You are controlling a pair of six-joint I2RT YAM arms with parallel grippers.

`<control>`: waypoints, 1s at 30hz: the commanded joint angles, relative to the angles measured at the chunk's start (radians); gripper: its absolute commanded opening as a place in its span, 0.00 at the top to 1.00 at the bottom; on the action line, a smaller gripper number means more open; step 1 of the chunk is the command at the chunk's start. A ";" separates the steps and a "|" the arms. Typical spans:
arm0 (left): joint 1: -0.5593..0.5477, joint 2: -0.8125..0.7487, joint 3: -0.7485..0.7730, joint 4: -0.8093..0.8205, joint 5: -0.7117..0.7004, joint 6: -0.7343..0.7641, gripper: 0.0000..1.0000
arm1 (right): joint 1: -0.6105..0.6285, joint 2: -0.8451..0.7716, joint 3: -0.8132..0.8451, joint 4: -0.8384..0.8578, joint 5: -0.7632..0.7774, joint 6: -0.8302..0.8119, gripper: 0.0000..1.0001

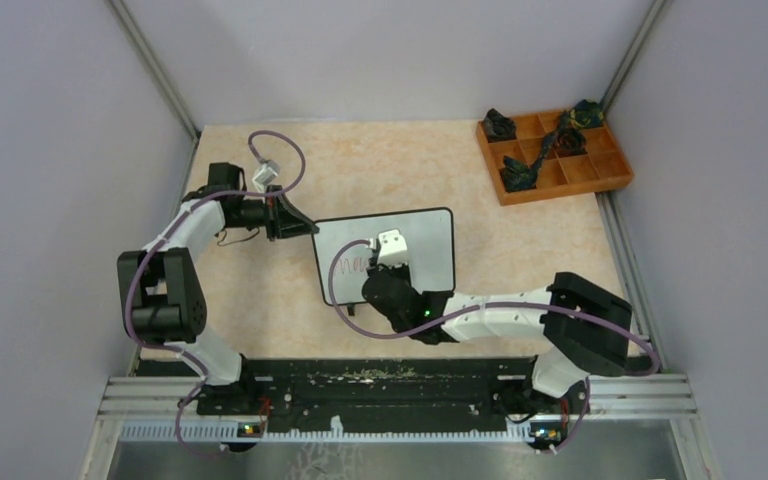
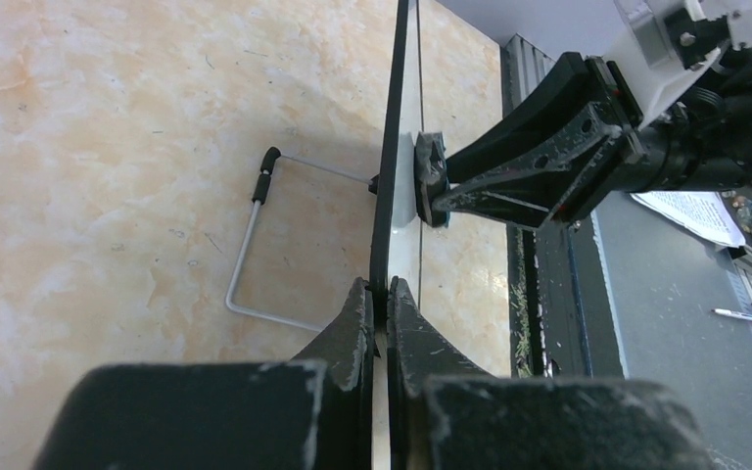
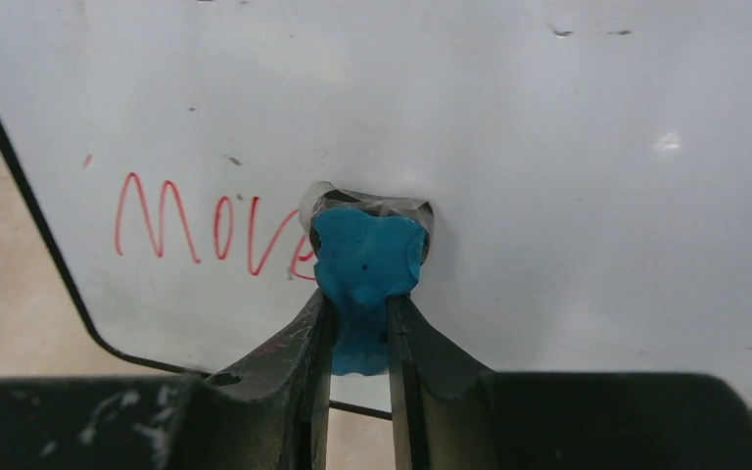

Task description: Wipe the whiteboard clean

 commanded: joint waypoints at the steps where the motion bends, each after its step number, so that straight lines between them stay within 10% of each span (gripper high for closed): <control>1: -0.020 0.033 -0.009 -0.066 -0.055 0.071 1.00 | 0.013 0.043 0.088 0.111 -0.091 -0.003 1.00; 21: -0.019 0.044 0.003 -0.080 -0.066 0.079 1.00 | -0.137 -0.302 -0.073 -0.203 0.063 0.040 1.00; 30: -0.019 0.034 0.004 -0.085 -0.063 0.076 1.00 | -0.111 -0.183 -0.013 -0.083 -0.078 0.025 1.00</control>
